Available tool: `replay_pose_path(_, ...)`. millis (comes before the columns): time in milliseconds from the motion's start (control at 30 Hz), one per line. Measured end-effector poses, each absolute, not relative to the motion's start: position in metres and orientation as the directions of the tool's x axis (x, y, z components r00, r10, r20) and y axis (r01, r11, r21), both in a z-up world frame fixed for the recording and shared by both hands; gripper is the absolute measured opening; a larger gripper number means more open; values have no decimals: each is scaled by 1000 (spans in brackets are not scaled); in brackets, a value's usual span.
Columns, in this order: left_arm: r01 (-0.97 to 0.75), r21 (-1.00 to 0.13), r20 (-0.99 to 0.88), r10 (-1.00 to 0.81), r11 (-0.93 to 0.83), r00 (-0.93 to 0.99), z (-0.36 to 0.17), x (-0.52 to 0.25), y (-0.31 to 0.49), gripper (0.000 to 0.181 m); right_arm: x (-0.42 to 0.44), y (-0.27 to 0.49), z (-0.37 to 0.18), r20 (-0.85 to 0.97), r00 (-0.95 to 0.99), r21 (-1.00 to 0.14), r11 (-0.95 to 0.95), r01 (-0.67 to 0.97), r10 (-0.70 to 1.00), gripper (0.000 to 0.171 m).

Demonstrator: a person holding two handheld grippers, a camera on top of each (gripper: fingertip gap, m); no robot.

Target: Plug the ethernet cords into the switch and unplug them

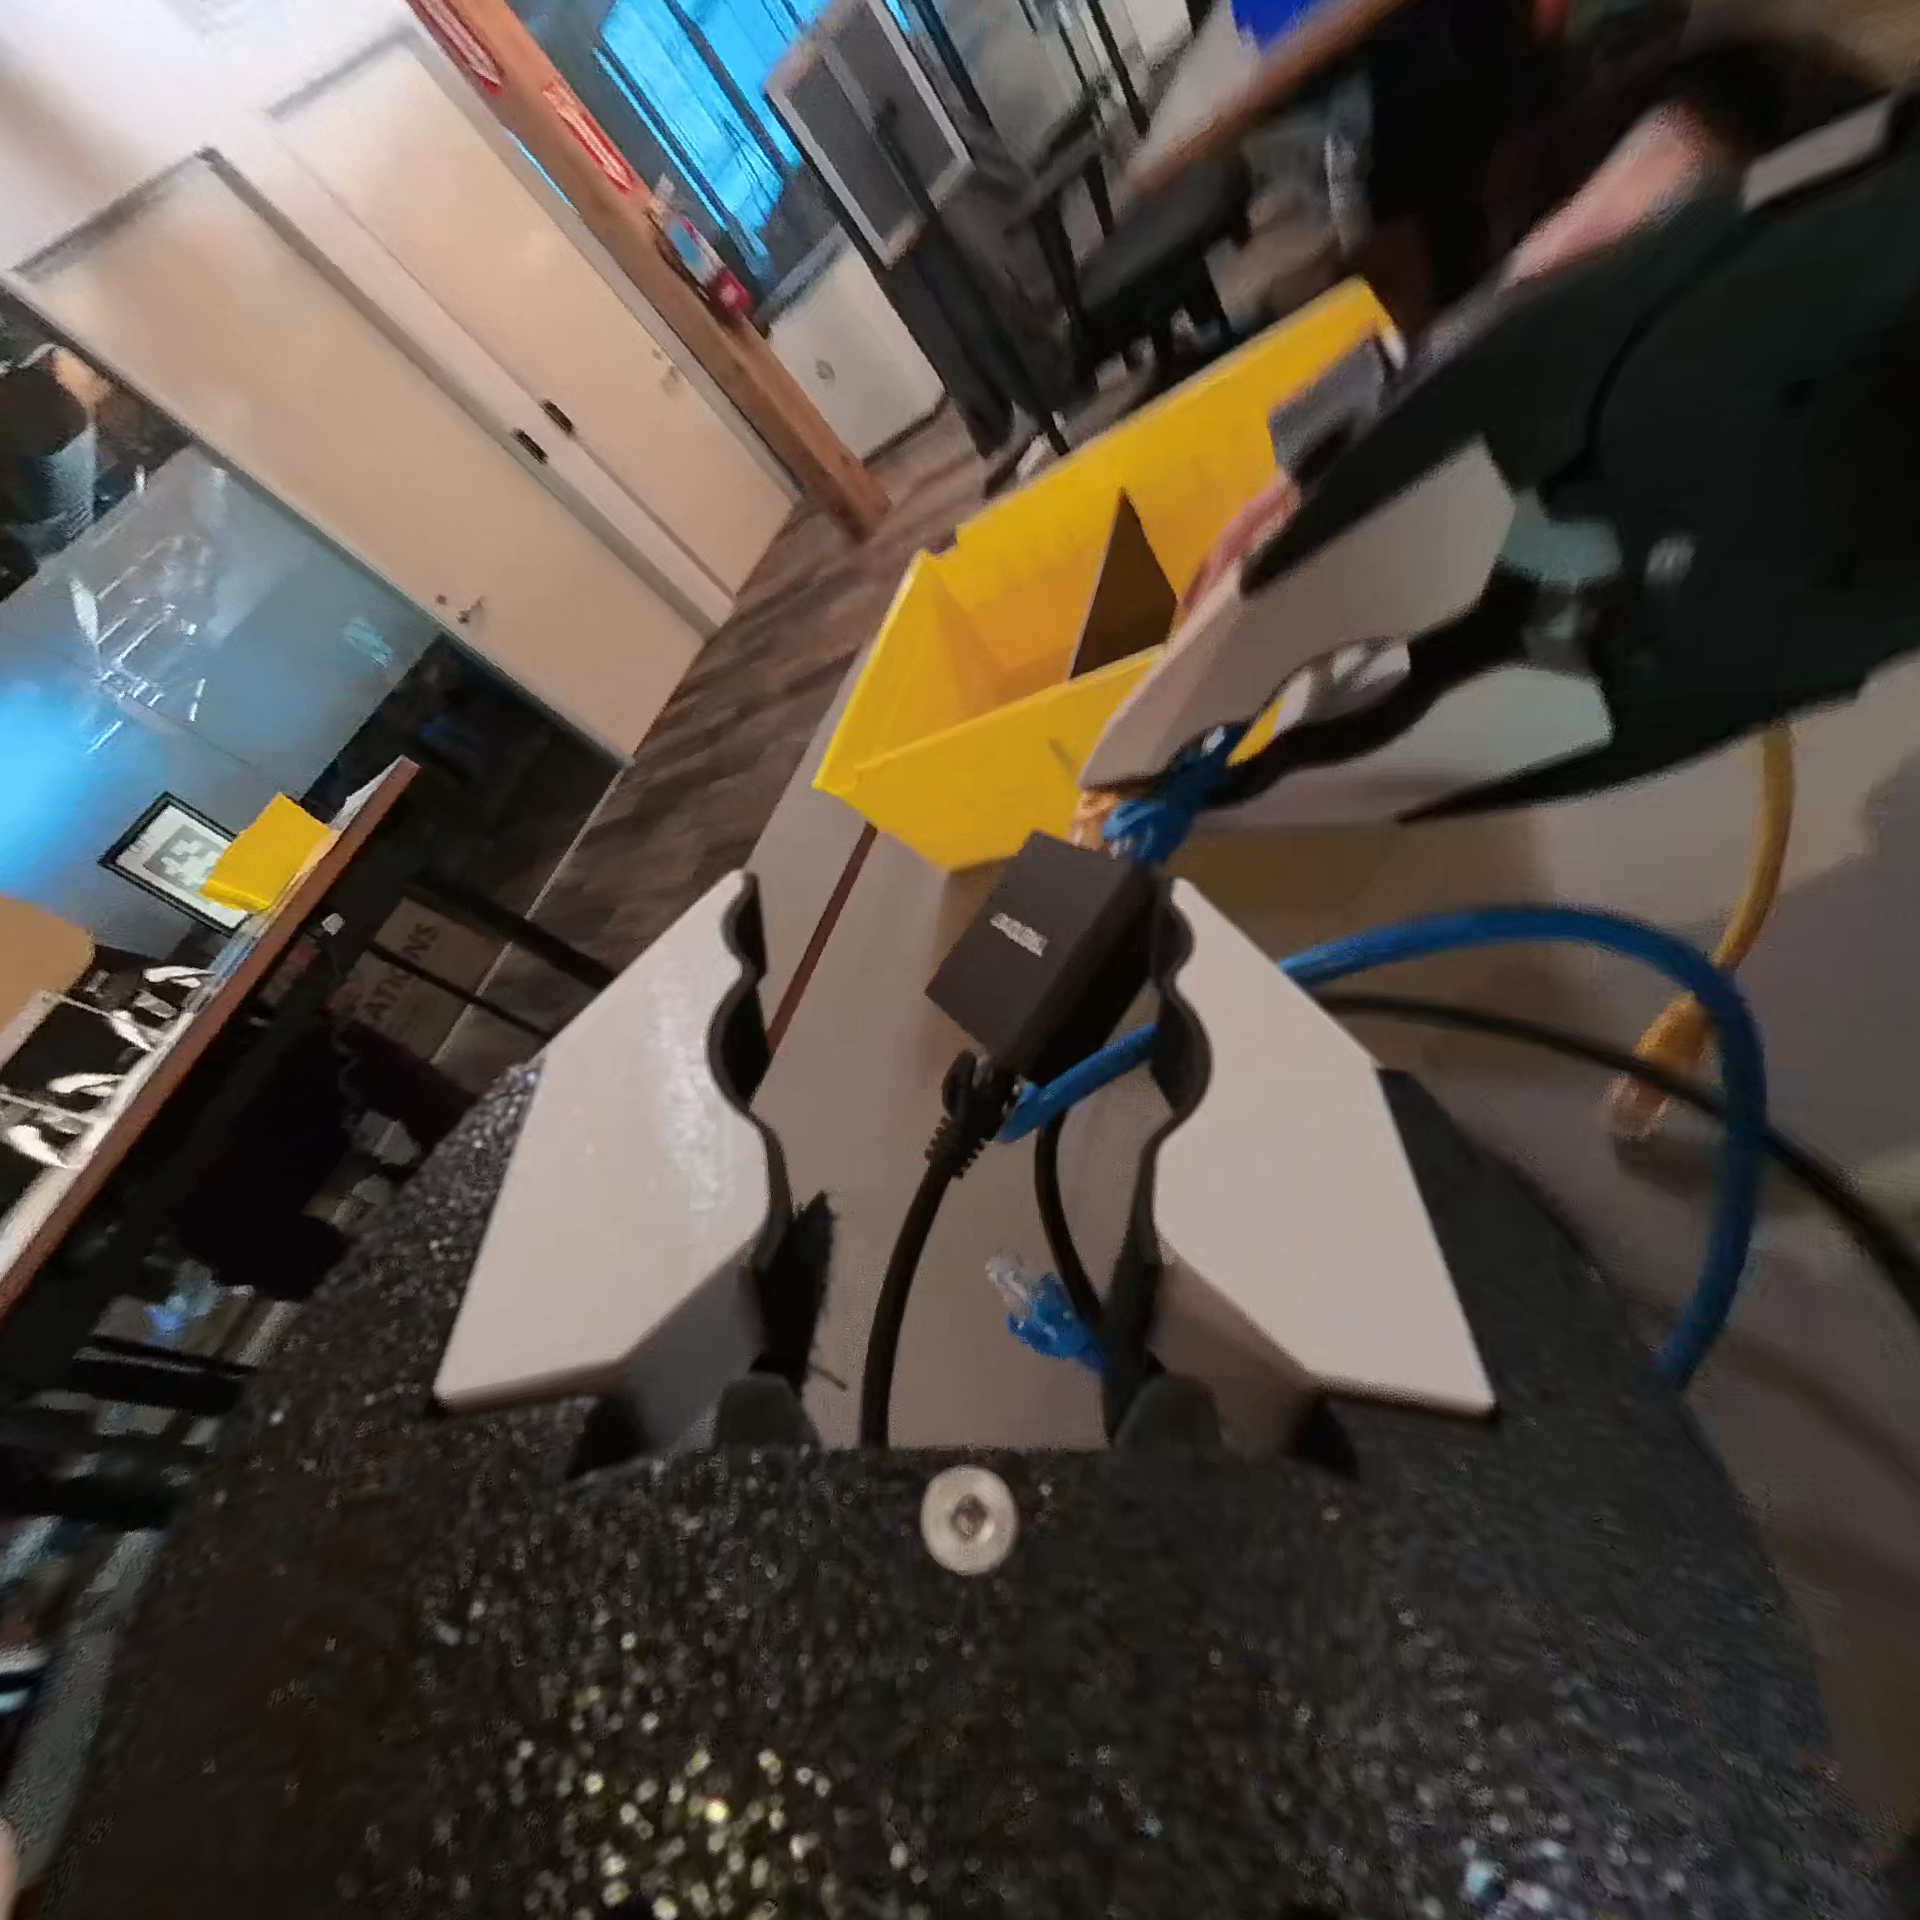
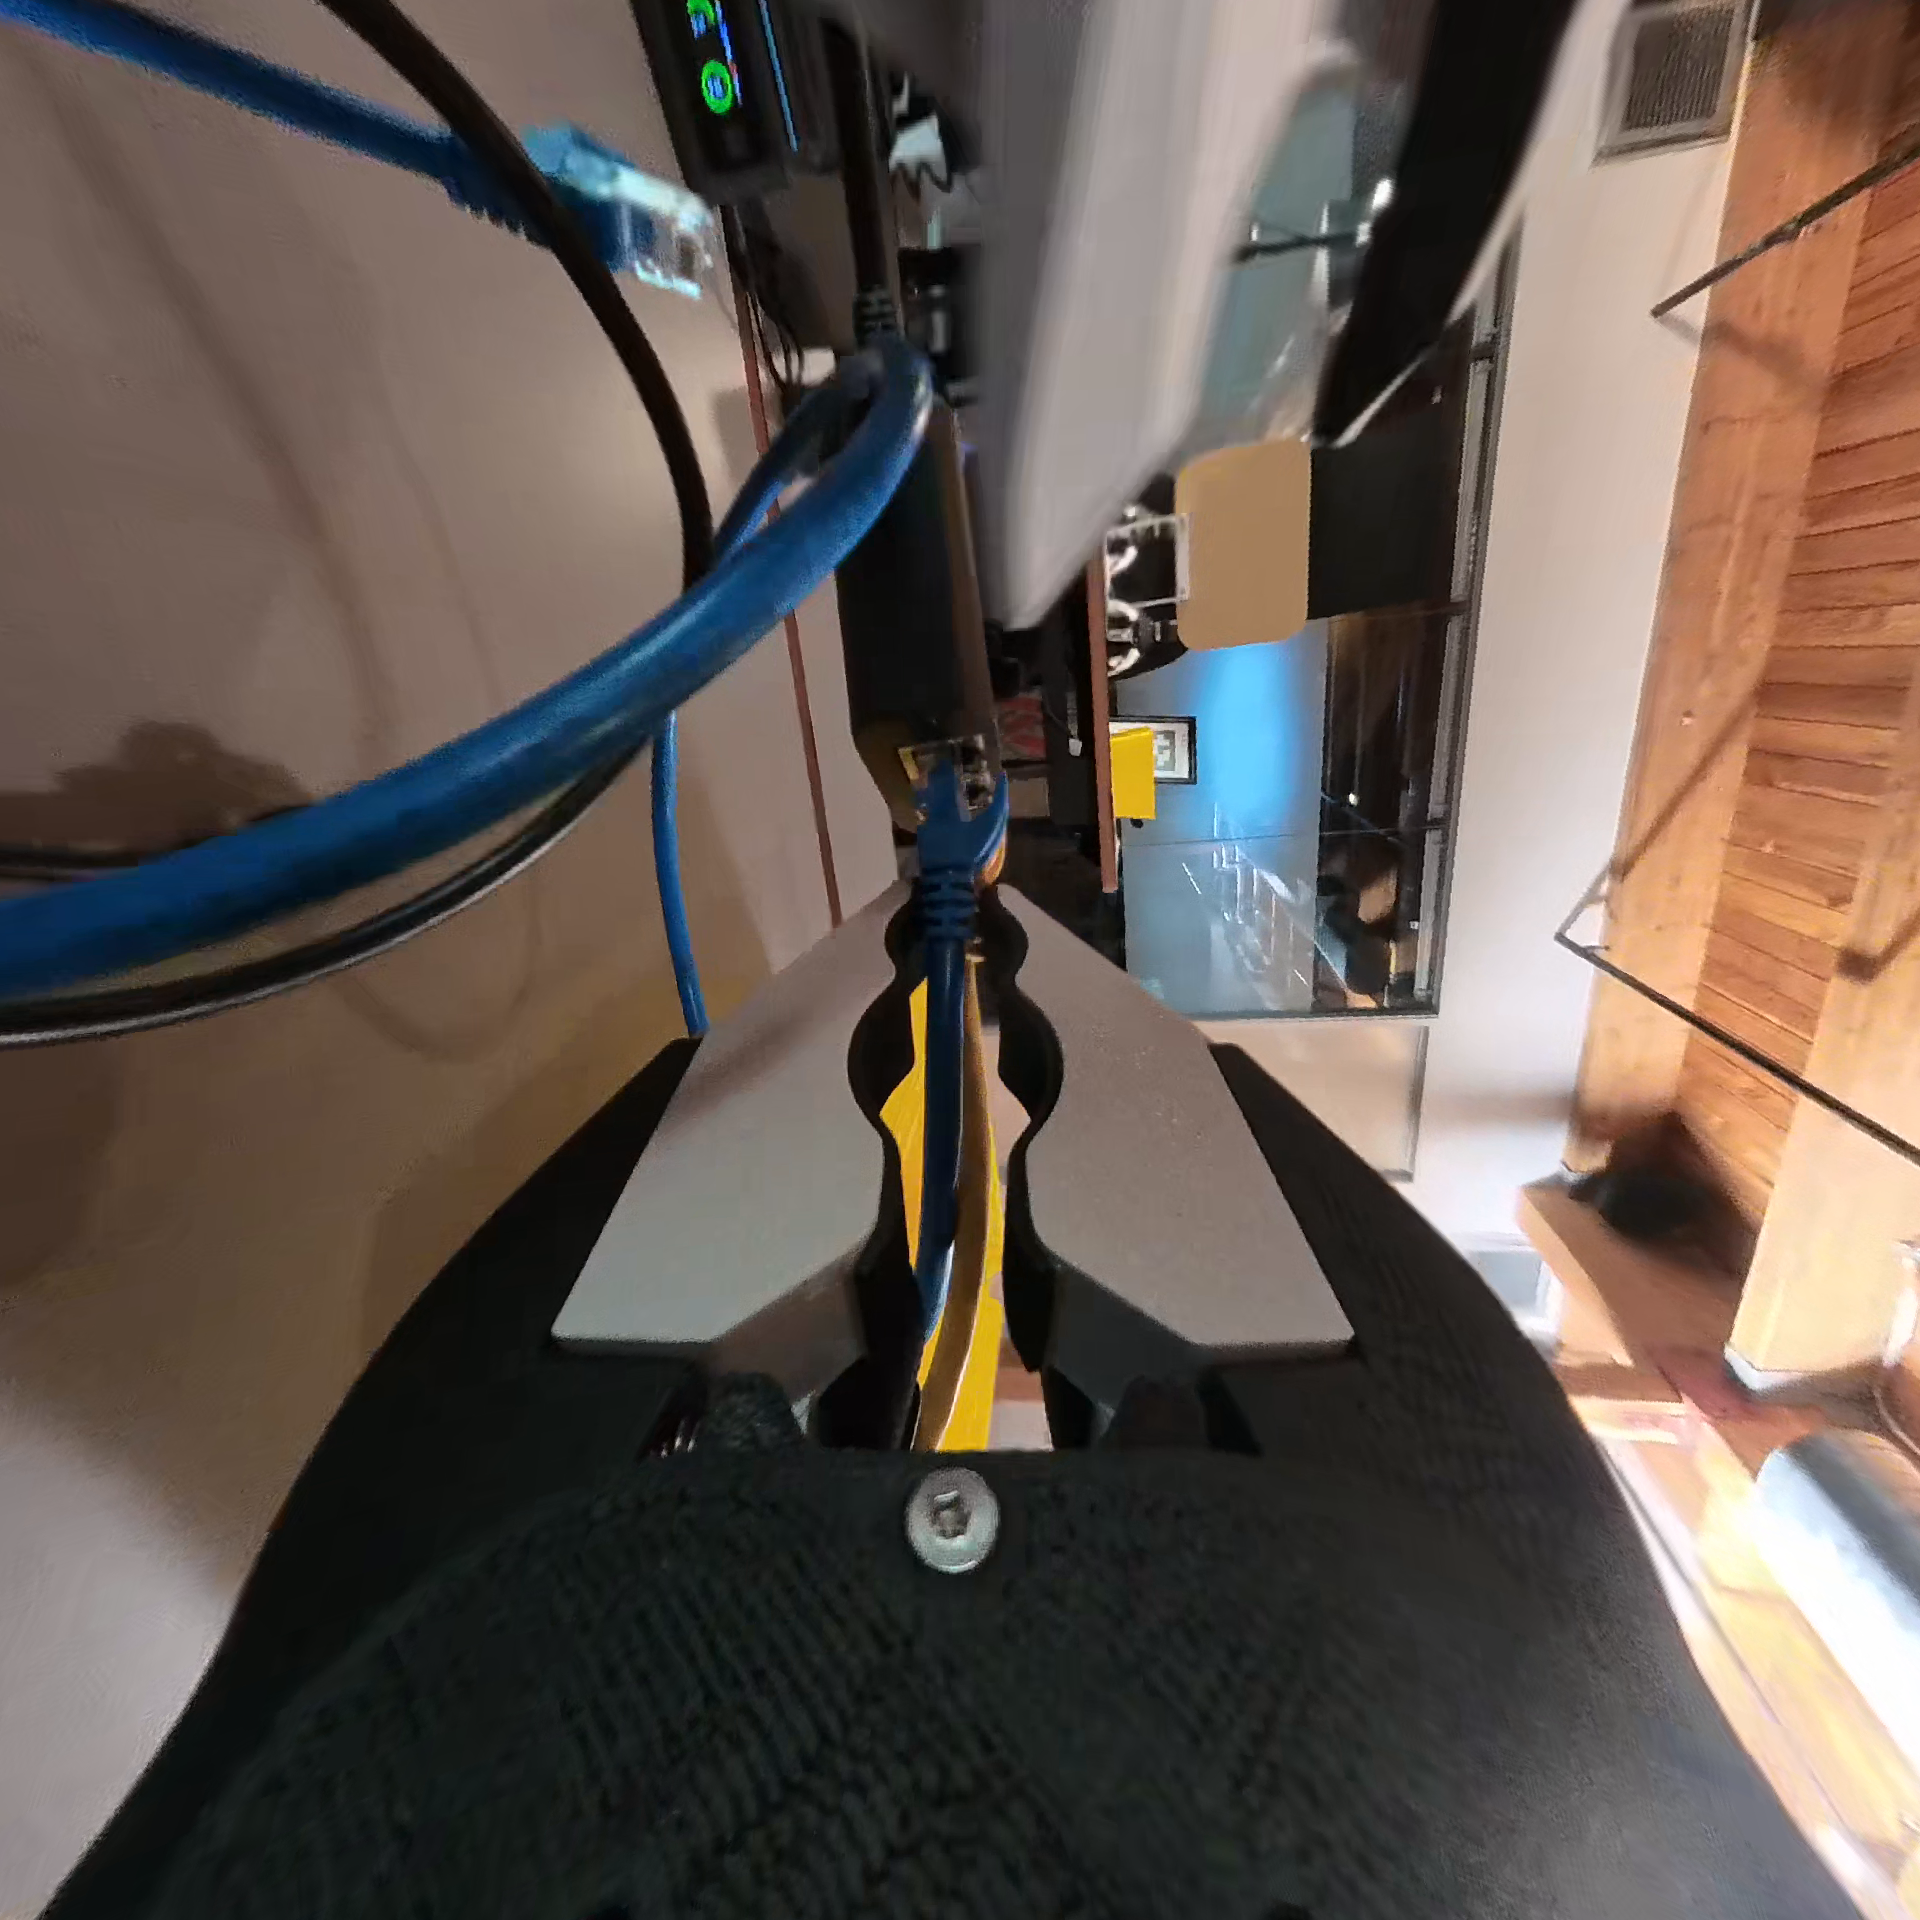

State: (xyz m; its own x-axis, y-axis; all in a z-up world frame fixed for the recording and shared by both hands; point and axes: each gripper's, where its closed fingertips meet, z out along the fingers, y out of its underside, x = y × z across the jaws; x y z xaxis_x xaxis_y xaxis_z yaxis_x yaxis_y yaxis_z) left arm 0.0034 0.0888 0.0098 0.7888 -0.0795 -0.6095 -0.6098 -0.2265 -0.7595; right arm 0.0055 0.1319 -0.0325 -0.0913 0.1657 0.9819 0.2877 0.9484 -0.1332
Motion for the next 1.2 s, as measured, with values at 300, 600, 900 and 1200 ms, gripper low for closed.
replay_pose_path(300, -799, -549, -759, -253, -245, 600, -47, 2, 87, 36, 5, 108, -52, 815, -258, -499, 855, 142, 518, 9)
replay_pose_path(600, -852, -451, -824, -243, -265, 512, -101, -4, 87, 22, -5, 104, -103, 683, -374, -626, 767, 143, 628, 14)
replay_pose_path(900, -828, -433, -796, -280, -356, 537, -136, -16, 89, 22, 1, 89, -130, 849, -273, -433, 892, 131, 453, 30)
replay_pose_path(1200, -817, -477, -766, -303, -326, 568, -144, -15, 86, 22, -2, 93, -138, 843, -263, -443, 883, 157, 470, 19)
